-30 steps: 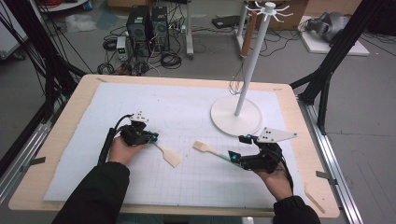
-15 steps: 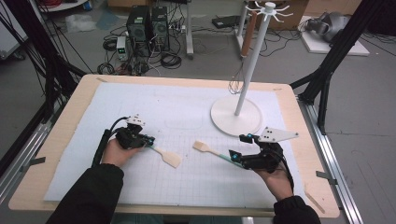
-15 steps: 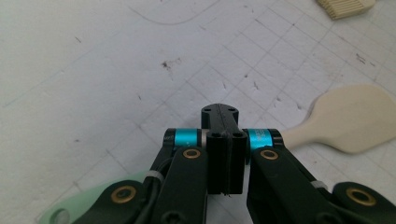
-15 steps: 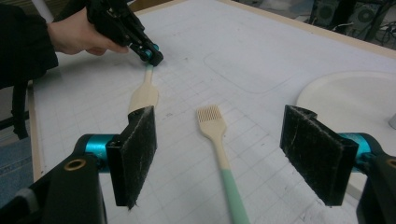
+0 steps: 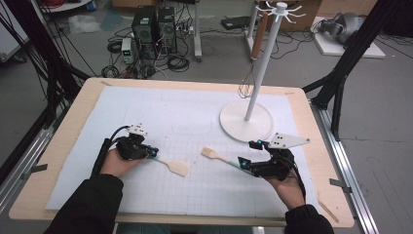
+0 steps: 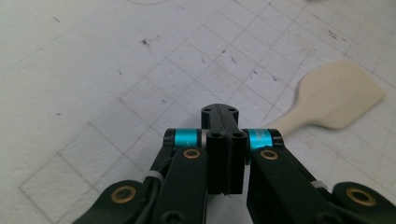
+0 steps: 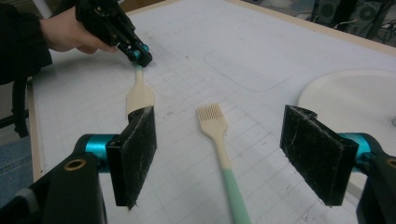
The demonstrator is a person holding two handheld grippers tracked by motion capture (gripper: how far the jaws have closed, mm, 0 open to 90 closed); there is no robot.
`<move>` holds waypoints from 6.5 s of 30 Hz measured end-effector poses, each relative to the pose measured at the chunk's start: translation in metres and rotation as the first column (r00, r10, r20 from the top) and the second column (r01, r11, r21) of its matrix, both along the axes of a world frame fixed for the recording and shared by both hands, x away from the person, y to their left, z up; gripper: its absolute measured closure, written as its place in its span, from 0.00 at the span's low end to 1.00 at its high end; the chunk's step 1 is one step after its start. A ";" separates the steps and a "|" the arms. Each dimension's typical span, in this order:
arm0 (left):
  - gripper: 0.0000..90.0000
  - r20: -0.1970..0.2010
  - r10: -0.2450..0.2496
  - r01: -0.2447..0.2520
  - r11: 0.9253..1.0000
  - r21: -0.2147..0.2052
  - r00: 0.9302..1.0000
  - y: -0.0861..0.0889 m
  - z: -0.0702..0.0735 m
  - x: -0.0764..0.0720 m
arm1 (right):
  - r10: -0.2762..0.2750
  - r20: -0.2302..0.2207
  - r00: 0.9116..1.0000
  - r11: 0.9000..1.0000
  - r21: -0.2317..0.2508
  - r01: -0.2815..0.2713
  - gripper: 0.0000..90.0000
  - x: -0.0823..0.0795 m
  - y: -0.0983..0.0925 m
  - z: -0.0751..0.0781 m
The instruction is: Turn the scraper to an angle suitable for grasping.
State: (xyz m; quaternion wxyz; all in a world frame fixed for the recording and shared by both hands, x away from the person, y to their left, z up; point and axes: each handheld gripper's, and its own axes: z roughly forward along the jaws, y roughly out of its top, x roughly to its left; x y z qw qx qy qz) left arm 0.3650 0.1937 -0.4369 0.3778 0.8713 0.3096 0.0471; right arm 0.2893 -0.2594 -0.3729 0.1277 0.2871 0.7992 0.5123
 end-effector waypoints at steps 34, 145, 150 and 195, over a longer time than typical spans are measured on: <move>0.99 -0.015 -0.073 0.073 0.997 -0.004 0.997 0.008 0.000 -0.016 | 0.005 -0.008 1.000 1.000 -0.009 -0.005 0.29 0.001 0.002 -0.002; 0.89 0.154 -0.421 0.411 0.907 0.094 0.894 -0.022 0.070 -0.034 | 0.153 -0.019 0.988 0.986 -0.068 -0.154 0.26 0.013 0.037 0.018; 0.89 0.168 -0.430 0.420 0.903 0.092 0.887 -0.024 0.077 -0.035 | 0.171 -0.023 0.985 0.982 -0.082 -0.172 0.26 0.013 0.043 0.019; 0.89 0.184 -0.527 0.517 0.850 0.103 0.829 -0.067 0.109 -0.044 | 0.315 -0.049 0.948 0.935 -0.155 -0.319 0.25 0.016 0.088 0.022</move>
